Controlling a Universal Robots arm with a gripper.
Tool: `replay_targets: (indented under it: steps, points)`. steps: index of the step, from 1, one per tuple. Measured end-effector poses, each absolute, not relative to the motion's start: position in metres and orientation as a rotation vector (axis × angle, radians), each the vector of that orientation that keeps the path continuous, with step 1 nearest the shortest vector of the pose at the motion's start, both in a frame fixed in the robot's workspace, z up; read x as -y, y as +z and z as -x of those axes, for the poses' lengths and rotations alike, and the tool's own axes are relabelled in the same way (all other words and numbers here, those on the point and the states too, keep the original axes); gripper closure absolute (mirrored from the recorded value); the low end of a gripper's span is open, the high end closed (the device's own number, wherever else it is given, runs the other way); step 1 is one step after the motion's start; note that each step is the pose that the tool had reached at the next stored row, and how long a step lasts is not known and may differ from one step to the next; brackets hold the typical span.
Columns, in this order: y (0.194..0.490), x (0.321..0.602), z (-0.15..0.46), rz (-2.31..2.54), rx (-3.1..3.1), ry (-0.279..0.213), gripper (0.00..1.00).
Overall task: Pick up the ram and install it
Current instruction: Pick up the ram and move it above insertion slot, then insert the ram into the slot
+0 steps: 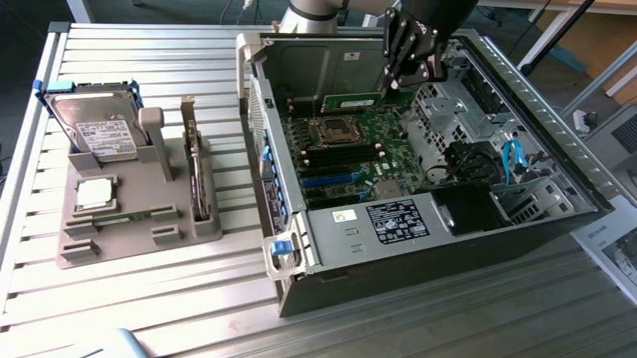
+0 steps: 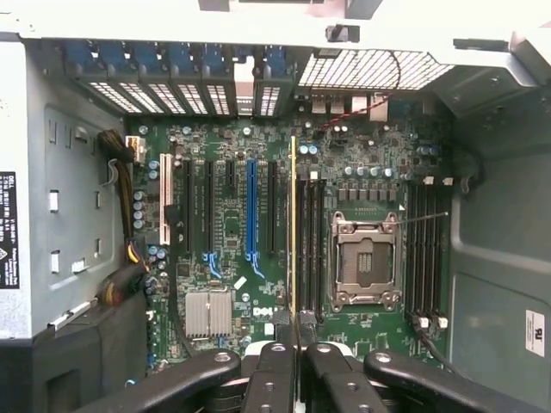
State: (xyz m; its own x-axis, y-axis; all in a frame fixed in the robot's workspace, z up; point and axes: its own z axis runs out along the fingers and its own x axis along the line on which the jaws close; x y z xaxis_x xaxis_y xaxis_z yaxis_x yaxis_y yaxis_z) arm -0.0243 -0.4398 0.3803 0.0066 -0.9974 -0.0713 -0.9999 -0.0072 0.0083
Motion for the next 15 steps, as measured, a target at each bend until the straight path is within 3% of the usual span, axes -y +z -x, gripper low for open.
replay_targets:
  steps: [15]
  points:
    - [0.3748, 0.4398, 0.0243, 2.197, -2.182, 0.088, 0.88]
